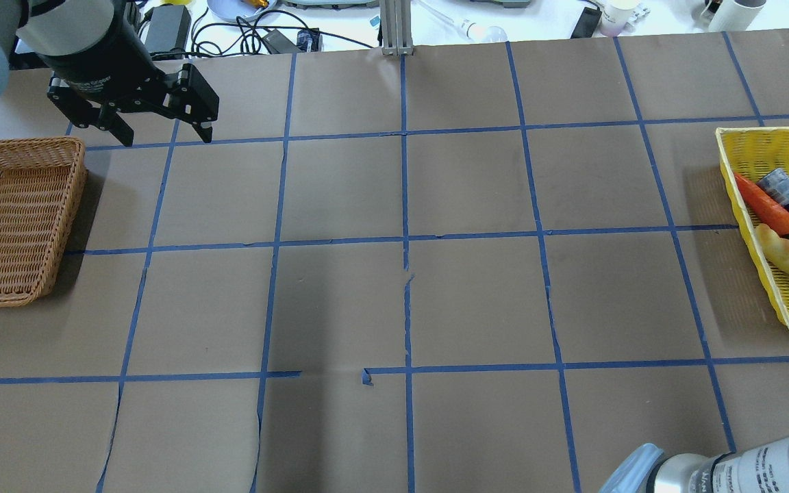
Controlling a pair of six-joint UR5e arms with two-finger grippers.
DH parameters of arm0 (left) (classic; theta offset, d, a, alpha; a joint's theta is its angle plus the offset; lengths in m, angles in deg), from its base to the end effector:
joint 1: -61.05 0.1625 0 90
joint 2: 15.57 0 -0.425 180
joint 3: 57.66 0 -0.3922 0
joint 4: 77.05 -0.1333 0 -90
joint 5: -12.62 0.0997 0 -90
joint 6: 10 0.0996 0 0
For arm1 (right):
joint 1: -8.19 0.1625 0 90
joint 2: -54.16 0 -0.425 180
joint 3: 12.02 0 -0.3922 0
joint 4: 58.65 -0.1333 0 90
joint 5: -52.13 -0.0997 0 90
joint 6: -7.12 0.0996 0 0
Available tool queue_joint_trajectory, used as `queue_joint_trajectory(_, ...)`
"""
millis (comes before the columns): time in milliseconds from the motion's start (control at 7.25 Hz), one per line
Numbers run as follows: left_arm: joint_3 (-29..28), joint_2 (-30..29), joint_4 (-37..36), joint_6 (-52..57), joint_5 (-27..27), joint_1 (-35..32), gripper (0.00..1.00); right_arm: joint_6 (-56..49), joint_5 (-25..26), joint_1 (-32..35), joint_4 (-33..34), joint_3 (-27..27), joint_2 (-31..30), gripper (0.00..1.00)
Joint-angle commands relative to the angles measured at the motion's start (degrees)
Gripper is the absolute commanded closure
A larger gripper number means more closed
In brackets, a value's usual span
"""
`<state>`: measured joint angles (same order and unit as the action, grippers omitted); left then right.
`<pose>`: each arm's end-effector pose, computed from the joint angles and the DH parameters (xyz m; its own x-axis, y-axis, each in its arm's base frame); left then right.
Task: Transfer tape with both arms
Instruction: 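Reach the right gripper into the yellow basket and grasp the yellow tape roll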
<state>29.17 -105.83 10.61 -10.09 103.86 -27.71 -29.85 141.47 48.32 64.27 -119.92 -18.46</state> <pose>-0.1203 -0.5047 0.5174 -0.9995 -0.0252 -0.0214 -0.0231 0.9955 -0.0915 -0.3282 -0.4525 0.2380 -0.9740 0.2238 -0.0340 0.2230 0.9745 0.0260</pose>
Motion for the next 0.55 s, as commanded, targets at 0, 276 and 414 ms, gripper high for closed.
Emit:
queue_joint_trajectory(0,0.0,0.0,0.0,0.0,0.1,0.0,0.0,-0.1,-0.2,-0.1,-0.2,0.3,-0.5,0.9)
queue_joint_trajectory(276,0.0,0.0,0.0,0.0,0.0,-0.1,0.0,-0.3,0.0,0.5,-1.7,0.3,-5.1,1.0)
queue_joint_trajectory(414,0.0,0.0,0.0,0.0,0.0,-0.1,0.0,-0.3,-0.1,0.6,-2.9,0.3,-6.7,1.0)
